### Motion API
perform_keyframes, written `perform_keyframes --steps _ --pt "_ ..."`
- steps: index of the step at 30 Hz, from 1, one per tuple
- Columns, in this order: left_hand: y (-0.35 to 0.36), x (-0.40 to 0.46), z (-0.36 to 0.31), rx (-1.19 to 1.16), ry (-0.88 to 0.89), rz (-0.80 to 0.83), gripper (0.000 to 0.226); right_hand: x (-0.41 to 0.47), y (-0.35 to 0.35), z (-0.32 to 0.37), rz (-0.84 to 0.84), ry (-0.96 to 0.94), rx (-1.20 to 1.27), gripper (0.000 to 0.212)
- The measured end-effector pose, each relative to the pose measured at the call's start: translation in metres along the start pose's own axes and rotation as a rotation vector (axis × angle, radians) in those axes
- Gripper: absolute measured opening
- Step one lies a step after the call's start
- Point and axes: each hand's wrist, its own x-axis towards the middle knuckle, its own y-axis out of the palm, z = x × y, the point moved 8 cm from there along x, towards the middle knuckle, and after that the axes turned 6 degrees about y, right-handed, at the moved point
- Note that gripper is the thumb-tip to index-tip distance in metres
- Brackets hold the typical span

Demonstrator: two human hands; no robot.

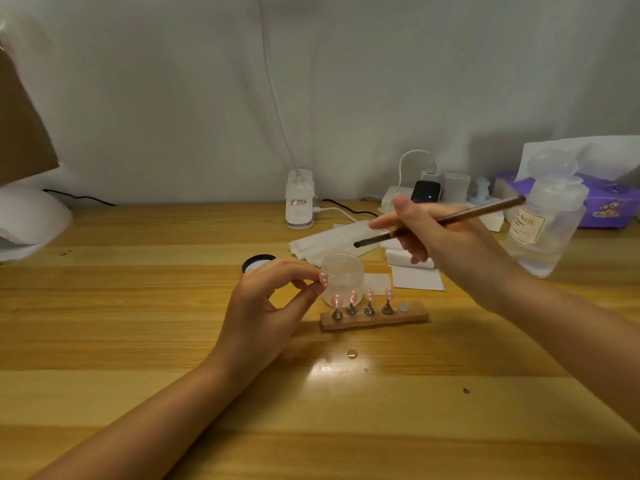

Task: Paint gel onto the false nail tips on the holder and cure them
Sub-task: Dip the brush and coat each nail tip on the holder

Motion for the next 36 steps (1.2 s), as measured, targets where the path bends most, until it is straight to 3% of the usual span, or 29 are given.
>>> perform_keyframes --steps 2,12,18,33,36 --pt "0.001 0.0 0.001 -0.025 -0.013 -0.011 0.015 0.013 -0.001 0.002 0.031 -0.004 -0.068 0.026" --pt "0.001 -0.002 0.011 -0.029 -0.097 0.002 0.014 0.041 0.035 -0.003 0.321 0.073 -0.271 0.028" --pt "0.001 -0.002 0.01 -0.017 -0.095 0.016 0.015 0.048 0.051 -0.013 0.396 0.114 -0.371 0.029" --pt "0.002 -0.002 0.011 -0.026 -0.097 0.023 0.015 0.045 0.046 -0.017 0.303 0.115 -0.349 0.031" --pt "0.002 -0.003 0.012 -0.028 -0.098 0.021 0.016 0.046 0.03 -0.013 0.176 0.09 -0.253 0.031"
